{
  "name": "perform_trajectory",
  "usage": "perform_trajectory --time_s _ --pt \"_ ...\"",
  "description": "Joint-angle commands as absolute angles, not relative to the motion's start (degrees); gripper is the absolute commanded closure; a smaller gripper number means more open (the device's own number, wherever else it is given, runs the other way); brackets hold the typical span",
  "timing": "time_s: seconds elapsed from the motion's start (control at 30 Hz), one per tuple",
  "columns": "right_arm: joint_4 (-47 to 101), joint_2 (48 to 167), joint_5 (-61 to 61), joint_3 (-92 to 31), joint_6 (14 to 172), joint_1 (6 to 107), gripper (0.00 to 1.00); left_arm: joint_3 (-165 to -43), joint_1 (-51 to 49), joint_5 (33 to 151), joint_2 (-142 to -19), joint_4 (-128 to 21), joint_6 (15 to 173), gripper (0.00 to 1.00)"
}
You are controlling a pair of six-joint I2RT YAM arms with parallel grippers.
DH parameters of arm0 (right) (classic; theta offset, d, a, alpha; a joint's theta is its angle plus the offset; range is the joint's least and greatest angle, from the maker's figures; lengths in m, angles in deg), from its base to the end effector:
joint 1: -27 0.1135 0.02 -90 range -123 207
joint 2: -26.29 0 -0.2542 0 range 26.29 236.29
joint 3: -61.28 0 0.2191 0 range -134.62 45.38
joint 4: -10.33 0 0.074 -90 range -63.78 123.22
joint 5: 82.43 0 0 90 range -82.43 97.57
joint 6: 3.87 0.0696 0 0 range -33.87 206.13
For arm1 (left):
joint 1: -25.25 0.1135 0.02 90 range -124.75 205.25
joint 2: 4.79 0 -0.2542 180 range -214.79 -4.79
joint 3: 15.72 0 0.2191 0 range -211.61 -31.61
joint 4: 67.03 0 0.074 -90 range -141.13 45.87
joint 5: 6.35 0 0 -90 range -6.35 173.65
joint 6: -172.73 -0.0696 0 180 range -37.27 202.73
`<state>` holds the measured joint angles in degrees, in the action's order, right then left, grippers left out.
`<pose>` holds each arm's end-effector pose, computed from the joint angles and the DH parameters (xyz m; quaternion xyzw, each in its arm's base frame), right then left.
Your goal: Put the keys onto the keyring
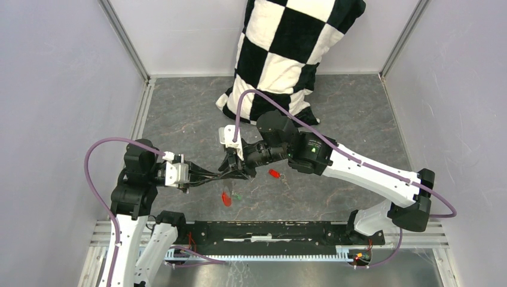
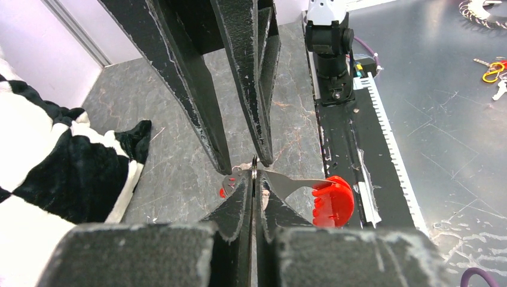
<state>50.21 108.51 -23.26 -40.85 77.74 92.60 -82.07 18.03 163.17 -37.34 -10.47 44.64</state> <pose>0.0986 0.3037 0.3943 -0.5969 0.5388 0.4560 0.3814 0.0586 -0.0764 0.3386 0.5734 0.4543 -0.4001 0.5520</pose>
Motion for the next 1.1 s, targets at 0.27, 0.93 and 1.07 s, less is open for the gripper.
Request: perform_trajectory --time_s 0.27,0.93,1.07 --pt "52.6 109.7 -23.0 -44.0 77.3 93.2 0.89 -82.7 18.0 163.4 -37.0 -11.2 42.1 0.98" --pt "4.4 91.0 -25.9 -12.7 86.8 90.3 0.99 -86.7 18.0 164.4 -37.6 -10.7 50.3 0.57" --pt "-9.2 90.3 -26.8 -6.6 93.5 90.2 1.00 -85.4 18.0 165.6 -37.5 -10.7 52.3 0.61"
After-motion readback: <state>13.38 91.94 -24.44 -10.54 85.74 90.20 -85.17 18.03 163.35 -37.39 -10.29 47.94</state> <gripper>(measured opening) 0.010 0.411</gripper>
